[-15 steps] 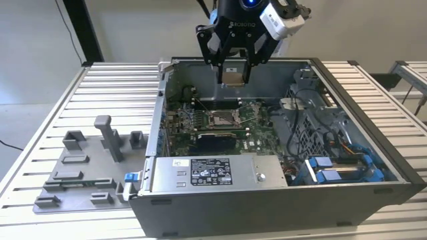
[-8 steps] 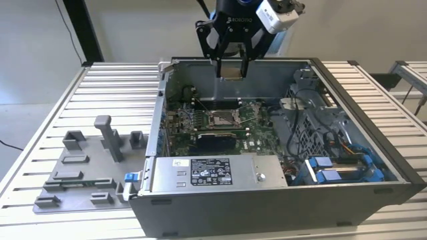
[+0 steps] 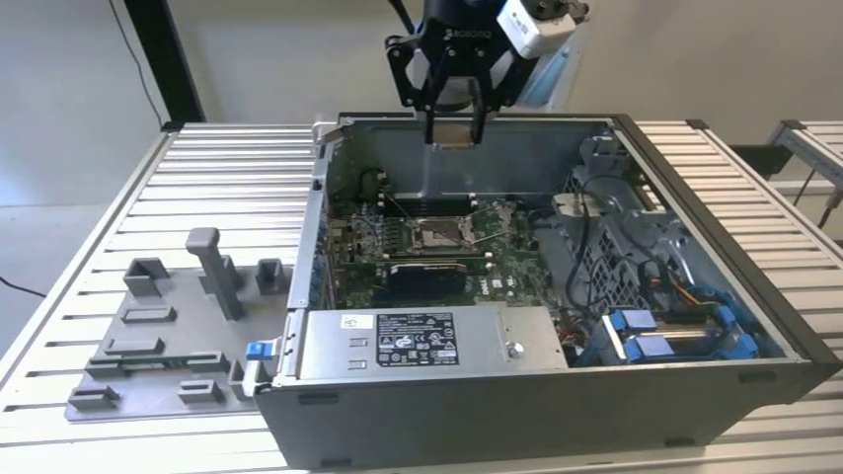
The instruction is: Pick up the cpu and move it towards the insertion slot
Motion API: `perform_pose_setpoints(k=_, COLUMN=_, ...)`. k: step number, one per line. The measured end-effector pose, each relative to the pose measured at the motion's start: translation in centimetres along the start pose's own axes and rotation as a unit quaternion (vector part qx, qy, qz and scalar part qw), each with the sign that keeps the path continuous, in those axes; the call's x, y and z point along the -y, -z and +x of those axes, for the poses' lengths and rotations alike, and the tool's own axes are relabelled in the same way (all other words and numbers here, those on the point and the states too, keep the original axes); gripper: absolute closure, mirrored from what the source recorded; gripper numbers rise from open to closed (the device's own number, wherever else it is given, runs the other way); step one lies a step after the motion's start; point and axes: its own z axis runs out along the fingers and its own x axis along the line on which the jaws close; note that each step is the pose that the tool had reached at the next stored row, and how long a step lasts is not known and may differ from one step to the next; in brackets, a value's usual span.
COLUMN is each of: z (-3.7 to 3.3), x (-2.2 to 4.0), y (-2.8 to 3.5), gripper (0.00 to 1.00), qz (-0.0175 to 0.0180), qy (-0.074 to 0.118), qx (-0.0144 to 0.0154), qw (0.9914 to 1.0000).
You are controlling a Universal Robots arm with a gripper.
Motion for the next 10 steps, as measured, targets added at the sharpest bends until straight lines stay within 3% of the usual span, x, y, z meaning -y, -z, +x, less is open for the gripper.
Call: perform_pose_setpoints(k=10, z=-0.05, x=-2.17, y=-0.71, gripper=1.00, qz=0.0000, qy=-0.005, qx=0.0001, qw=0.99999)
